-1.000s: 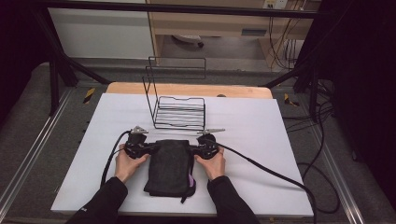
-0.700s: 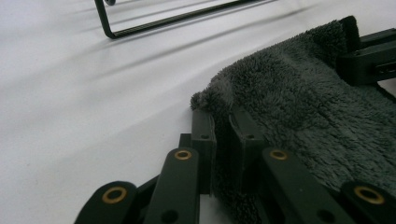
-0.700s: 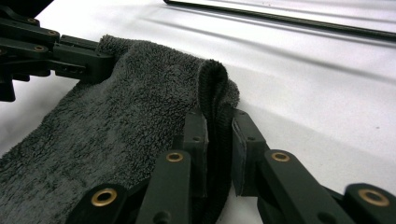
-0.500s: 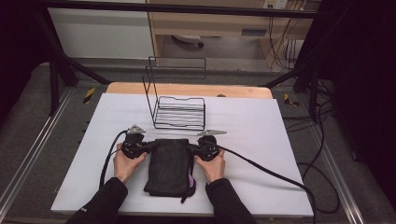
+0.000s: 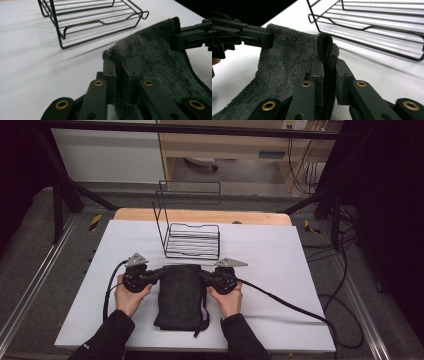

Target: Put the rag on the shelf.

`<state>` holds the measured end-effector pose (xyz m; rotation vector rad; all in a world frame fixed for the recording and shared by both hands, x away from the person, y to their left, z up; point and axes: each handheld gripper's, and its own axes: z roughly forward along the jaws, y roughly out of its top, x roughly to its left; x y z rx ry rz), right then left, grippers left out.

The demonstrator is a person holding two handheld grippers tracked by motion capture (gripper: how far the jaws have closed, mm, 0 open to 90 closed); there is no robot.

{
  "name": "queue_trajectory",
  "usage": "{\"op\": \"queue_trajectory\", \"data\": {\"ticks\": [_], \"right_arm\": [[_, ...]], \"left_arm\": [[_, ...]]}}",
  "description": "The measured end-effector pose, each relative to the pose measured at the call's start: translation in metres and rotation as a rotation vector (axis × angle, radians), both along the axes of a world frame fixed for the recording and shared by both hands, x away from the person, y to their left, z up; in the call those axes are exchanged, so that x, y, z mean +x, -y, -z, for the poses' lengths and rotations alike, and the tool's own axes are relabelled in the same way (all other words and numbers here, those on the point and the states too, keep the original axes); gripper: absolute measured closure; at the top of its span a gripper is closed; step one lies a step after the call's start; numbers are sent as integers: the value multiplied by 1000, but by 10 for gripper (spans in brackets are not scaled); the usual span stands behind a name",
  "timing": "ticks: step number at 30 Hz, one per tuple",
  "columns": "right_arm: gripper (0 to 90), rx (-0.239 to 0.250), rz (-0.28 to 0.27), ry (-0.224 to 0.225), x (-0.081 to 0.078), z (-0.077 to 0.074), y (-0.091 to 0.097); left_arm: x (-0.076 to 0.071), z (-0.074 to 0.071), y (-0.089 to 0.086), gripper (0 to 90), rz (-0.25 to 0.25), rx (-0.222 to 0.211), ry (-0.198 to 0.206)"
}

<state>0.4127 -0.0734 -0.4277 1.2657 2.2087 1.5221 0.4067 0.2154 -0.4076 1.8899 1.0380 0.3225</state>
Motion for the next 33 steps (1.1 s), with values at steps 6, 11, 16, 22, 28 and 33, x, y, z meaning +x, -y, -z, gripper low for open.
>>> {"op": "queue_trajectory", "data": {"ticks": [6,11,16,22,28,33], "right_arm": [[799,26,2,45,-7,-8,2],[799,51,5,93,-14,-16,3],[799,84,2,135,-20,-26,5],[799,79,-1,185,-26,-40,5],[800,89,-4,219,-28,-51,7],[800,94,-3,239,-30,-57,10]], "left_arm": [[-10,-10,1,821,-5,-12,56],[-17,-19,-1,821,-4,-32,86],[-24,-31,-3,822,-3,-51,126],[-31,-41,-3,823,-5,-66,168],[-37,-50,-3,823,-3,-81,207],[-41,-57,-1,823,-1,-81,235]]}}
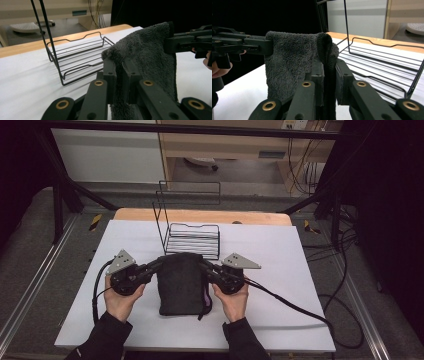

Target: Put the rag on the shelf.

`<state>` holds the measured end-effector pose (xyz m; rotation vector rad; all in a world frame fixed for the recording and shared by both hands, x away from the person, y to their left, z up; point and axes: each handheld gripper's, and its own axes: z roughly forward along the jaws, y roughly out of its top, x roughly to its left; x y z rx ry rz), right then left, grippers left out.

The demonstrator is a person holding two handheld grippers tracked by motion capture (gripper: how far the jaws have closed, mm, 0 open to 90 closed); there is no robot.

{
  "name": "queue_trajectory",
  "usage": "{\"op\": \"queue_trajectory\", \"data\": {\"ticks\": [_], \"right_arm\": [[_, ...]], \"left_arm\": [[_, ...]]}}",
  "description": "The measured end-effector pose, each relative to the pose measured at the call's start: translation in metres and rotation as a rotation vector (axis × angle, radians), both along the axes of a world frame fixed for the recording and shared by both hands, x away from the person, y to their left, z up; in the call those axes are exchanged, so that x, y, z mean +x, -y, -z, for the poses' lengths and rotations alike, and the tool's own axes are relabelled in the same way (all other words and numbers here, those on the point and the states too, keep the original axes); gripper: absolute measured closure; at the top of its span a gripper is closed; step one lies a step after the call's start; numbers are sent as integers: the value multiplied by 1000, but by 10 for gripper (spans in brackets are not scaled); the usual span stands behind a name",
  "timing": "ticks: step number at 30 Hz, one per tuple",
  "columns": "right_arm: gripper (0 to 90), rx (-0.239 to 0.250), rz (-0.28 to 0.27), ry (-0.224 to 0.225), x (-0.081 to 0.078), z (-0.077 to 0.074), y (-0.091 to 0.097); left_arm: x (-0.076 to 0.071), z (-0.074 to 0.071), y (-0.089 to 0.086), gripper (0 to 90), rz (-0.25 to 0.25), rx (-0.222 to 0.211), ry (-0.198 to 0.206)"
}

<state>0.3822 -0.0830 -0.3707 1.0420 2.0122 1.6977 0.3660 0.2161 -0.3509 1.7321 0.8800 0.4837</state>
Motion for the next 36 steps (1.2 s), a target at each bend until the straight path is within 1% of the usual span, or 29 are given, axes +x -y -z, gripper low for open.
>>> {"op": "queue_trajectory", "data": {"ticks": [3,8,19,26,31,34,36], "right_arm": [[800,-11,6,20,-2,-6,-1],[801,-16,4,54,-4,-17,-2],[801,-4,20,127,-7,-40,3],[800,12,46,175,-7,-51,5],[800,20,65,197,-6,-60,8],[801,29,77,206,-6,-65,11],[801,33,82,213,-5,-68,12]], "left_arm": [[-1,-4,0,823,-3,-2,17],[-3,-13,-1,823,-7,-20,45],[-5,-34,2,823,-3,-51,109],[1,-45,7,824,-12,-81,140],[7,-52,12,823,-14,-106,150],[11,-56,15,824,-12,-131,154],[13,-58,17,824,-14,-139,165]]}}
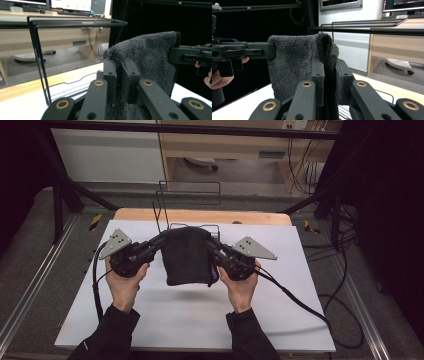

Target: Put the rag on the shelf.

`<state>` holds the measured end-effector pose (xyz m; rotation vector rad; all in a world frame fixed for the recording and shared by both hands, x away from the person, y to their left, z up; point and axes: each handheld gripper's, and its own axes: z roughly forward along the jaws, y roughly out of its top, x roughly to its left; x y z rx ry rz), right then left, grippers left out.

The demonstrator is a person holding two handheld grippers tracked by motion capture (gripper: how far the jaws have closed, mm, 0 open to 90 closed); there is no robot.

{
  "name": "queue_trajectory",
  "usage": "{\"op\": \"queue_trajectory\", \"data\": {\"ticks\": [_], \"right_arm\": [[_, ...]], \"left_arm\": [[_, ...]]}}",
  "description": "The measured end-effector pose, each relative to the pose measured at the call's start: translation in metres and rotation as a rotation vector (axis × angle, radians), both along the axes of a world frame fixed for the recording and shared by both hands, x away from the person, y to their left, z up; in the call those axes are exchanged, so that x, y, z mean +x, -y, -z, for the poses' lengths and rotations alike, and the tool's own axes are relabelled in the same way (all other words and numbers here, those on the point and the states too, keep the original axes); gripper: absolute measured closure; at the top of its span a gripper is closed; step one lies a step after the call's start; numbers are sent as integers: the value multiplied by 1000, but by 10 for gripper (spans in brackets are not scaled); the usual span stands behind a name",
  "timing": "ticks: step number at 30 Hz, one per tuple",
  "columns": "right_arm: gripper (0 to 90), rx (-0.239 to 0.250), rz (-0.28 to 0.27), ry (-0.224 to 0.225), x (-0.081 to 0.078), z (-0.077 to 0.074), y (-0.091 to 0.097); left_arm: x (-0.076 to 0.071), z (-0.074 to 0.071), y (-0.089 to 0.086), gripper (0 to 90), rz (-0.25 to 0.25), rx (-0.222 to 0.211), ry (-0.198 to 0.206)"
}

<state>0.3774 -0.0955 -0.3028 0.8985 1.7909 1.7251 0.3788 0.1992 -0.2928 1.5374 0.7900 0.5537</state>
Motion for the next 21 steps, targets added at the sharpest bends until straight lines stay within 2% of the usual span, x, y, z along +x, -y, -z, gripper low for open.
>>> {"op": "queue_trajectory", "data": {"ticks": [7,21], "right_arm": [[801,2,24,26,3,-10,2],[802,8,59,86,13,-34,0]], "left_arm": [[6,-7,6,824,-7,-13,30],[20,-26,10,825,-24,-70,88]]}}
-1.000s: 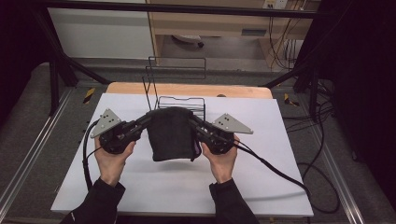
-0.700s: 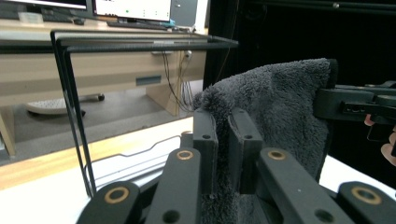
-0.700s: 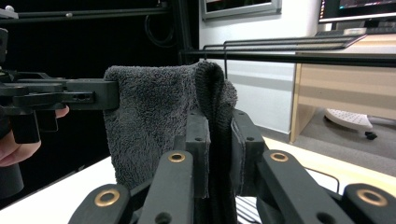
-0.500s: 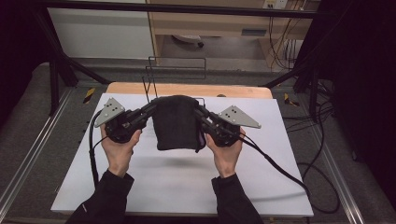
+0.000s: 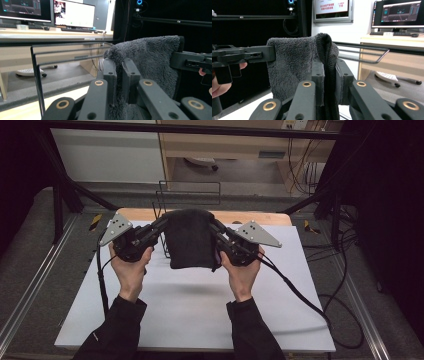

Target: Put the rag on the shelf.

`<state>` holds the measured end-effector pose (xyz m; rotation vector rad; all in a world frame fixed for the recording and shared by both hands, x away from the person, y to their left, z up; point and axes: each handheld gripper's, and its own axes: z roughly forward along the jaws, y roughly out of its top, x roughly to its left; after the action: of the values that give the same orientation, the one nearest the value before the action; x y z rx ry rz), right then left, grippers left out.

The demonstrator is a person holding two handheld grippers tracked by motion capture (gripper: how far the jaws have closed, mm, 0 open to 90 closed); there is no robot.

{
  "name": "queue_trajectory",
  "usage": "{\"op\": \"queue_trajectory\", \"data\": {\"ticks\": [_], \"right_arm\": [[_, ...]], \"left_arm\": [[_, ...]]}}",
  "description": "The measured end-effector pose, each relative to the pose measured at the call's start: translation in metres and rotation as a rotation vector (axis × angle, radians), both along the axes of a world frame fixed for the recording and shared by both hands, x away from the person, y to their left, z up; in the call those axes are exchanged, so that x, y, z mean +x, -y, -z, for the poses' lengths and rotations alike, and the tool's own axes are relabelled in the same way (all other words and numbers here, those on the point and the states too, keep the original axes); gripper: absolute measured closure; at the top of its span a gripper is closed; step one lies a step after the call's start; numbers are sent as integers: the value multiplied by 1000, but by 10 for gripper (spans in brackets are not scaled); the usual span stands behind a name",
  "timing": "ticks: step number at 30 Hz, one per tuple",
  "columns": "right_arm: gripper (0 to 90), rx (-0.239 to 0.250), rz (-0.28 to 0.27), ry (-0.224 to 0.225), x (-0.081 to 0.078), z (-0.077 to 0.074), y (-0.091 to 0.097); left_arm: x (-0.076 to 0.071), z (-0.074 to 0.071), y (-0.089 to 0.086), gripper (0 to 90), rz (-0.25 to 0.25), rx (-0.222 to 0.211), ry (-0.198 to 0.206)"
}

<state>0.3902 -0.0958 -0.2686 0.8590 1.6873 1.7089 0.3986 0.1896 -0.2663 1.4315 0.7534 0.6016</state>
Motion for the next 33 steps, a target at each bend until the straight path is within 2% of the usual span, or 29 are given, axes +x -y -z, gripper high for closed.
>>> {"op": "queue_trajectory", "data": {"ticks": [9,16,25,33], "right_arm": [[802,8,19,48,6,-20,-3],[802,4,31,82,11,-42,-6],[803,12,44,118,18,-66,-9],[803,23,55,143,28,-84,-11]], "left_arm": [[6,-19,0,825,-8,-35,39],[11,-38,-2,825,-15,-57,64],[18,-63,-2,825,-34,-57,103],[26,-79,-3,826,-40,-72,115]]}}
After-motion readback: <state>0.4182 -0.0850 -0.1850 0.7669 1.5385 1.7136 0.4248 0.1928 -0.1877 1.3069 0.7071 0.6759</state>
